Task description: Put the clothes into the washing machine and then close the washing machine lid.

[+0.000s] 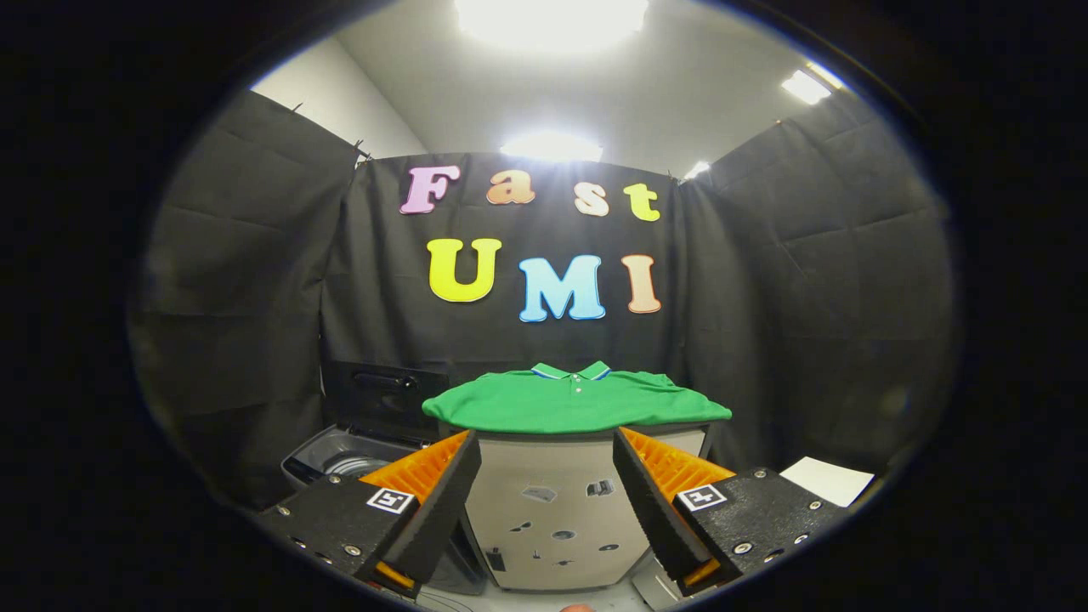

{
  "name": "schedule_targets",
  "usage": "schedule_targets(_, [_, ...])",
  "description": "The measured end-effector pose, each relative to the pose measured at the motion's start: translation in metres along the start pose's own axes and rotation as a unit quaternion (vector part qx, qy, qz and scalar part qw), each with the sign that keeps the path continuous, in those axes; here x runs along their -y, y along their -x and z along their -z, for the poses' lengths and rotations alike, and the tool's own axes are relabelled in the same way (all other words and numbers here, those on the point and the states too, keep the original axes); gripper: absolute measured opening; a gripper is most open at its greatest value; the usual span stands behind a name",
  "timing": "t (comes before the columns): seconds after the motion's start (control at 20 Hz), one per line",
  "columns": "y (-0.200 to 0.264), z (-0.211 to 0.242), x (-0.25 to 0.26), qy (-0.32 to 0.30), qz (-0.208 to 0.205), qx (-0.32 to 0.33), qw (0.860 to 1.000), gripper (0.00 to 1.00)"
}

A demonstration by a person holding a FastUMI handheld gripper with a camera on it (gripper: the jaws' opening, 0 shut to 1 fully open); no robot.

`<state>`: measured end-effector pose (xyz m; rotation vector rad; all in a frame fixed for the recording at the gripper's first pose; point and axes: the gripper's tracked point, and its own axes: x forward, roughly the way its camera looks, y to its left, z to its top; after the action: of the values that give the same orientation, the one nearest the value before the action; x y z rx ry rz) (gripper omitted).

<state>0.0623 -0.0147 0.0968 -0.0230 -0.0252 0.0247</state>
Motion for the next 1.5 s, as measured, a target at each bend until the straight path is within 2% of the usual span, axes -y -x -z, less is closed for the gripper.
schedule_targets(0.3, [-0.067, -0.041, 0.022, -0.023, 0.007, 0.004, 1.0, 0.96])
schedule_targets(0.85, [-0.202, -0.067, 0.042, -0.057, -0.018, -0.075, 0.995, 0.96])
schedule_targets(1.0, [-0.238, -0.061, 0.04, -0.072, -0.034, -0.11, 0.991, 0.96])
schedule_targets(1.1, [-0.257, -0.048, 0.033, -0.094, -0.054, -0.149, 0.983, 0.96])
schedule_targets(1.25, [-0.285, -0.031, 0.038, -0.106, -0.056, -0.196, 0.973, 0.96])
schedule_targets(1.5, [-0.323, 0.003, 0.046, -0.088, -0.053, -0.256, 0.961, 0.95])
